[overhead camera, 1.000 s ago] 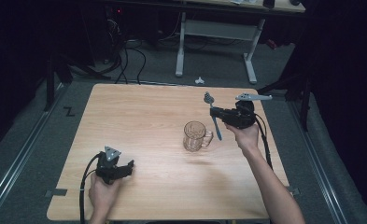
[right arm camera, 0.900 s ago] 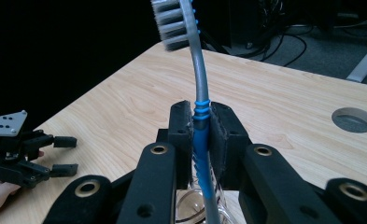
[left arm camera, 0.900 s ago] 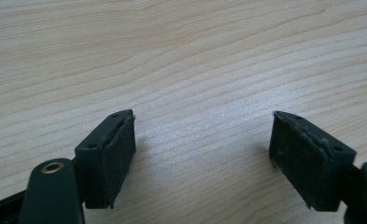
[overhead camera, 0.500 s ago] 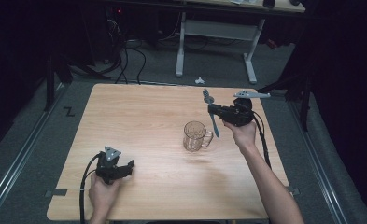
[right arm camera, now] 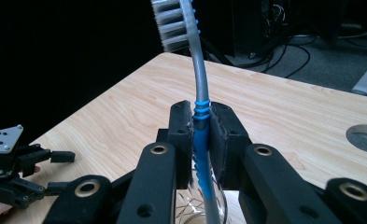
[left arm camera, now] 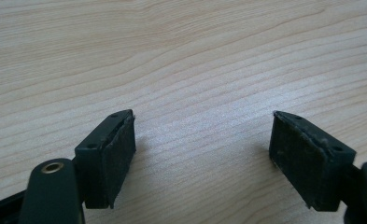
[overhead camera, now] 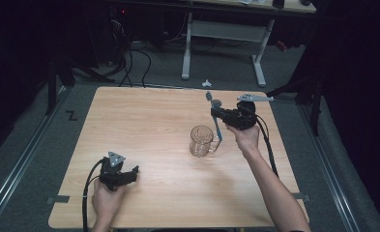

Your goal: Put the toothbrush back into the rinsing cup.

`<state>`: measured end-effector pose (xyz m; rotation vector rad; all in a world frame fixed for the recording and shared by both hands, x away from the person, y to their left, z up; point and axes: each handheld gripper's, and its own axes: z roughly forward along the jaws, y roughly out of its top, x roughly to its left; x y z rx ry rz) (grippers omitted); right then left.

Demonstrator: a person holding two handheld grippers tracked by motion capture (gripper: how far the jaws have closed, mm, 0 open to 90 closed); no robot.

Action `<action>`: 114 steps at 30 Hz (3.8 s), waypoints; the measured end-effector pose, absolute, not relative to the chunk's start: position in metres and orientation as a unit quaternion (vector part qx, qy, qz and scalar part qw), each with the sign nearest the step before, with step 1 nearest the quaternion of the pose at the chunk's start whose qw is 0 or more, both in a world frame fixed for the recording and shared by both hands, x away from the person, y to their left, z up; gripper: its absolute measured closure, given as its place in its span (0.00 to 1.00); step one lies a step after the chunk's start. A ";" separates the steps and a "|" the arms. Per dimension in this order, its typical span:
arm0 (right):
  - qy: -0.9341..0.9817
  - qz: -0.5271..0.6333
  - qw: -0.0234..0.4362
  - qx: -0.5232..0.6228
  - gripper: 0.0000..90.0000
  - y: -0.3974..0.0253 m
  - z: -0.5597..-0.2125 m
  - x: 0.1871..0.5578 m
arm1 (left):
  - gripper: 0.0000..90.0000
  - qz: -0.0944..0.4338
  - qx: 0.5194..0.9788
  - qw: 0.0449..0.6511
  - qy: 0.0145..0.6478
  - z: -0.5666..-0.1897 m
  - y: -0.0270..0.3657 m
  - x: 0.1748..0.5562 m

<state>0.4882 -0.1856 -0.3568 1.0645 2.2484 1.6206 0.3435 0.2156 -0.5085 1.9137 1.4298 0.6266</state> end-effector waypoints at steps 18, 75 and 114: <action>0.749 0.547 0.094 0.362 0.88 -0.181 -0.366 0.496 | 0.26 0.239 0.732 0.330 0.546 -0.508 0.216 0.343; 0.756 0.531 0.094 0.372 0.88 -0.207 -0.373 0.483 | 0.26 0.239 0.732 0.330 0.546 -0.509 0.216 0.343; 0.764 0.517 0.104 0.373 0.88 -0.212 -0.383 0.475 | 0.26 0.239 0.732 0.330 0.546 -0.509 0.215 0.343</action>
